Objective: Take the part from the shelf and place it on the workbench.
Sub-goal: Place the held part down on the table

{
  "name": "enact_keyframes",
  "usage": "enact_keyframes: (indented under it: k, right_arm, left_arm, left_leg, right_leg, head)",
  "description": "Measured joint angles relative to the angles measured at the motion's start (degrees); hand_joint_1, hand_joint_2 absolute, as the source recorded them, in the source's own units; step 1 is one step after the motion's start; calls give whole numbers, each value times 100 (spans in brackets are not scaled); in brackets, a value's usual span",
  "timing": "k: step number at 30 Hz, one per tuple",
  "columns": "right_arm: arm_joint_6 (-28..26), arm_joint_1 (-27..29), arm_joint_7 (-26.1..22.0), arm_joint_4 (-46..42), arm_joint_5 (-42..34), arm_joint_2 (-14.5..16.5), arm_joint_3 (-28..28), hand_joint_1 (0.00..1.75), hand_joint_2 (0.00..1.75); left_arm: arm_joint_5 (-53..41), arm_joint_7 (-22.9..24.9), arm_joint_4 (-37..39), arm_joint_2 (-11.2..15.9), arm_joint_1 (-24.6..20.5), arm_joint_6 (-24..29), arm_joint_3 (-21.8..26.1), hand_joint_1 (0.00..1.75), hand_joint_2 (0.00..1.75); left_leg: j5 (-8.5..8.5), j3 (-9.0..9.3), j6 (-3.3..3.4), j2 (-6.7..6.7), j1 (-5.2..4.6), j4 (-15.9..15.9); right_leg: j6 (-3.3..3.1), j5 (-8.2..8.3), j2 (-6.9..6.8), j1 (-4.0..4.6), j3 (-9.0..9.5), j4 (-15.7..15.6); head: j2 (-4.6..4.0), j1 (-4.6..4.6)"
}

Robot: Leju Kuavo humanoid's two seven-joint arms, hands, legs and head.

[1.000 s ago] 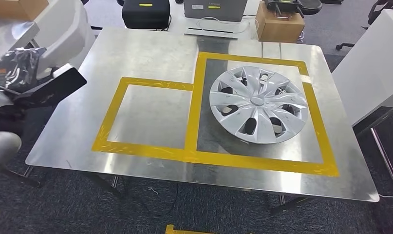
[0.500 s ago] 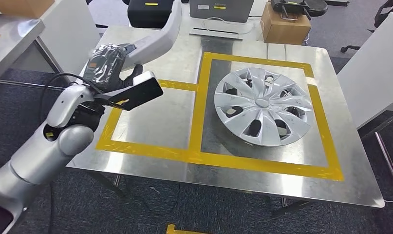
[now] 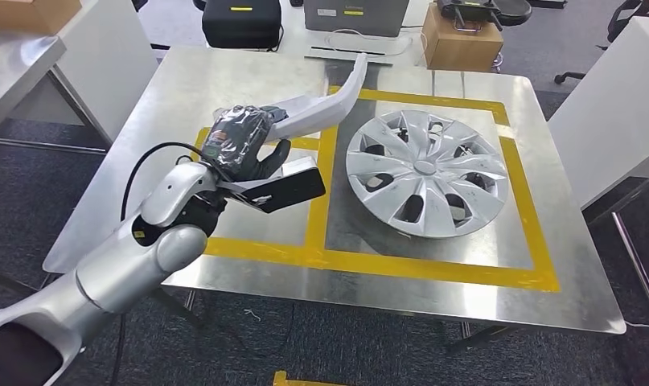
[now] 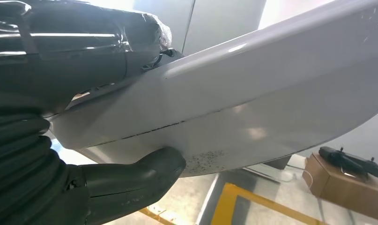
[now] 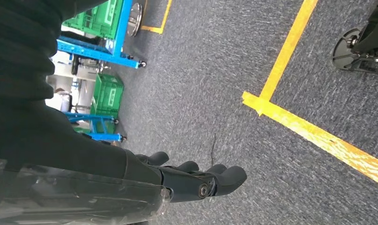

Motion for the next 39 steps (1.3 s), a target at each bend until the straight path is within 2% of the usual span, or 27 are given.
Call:
enact_keyframes:
  k: [15,25,39]
  right_arm:
    - [1,41,42,0,0,-7,108,0,175]
    - [38,40,52,0,0,-7,146,0,175]
    - [38,53,61,1,0,-7,146,0,175]
  left_arm:
    - [-5,114,352,14,-2,13,-147,175,175]
    - [90,186,896,261,-18,-9,-99,175,175]
    - [164,192,1744,446,-17,13,-94,175,175]
  left_leg:
    - [-2,10,2,73,2,-1]
    - [-4,22,4,110,3,-2]
    - [-4,23,4,110,3,-2]
  right_leg:
    - [6,6,51,-1,-1,5]
    - [12,11,68,-1,-1,6]
    - [10,13,78,-1,-1,8]
  head:
    - [0,0]
    - [0,0]
    - [0,0]
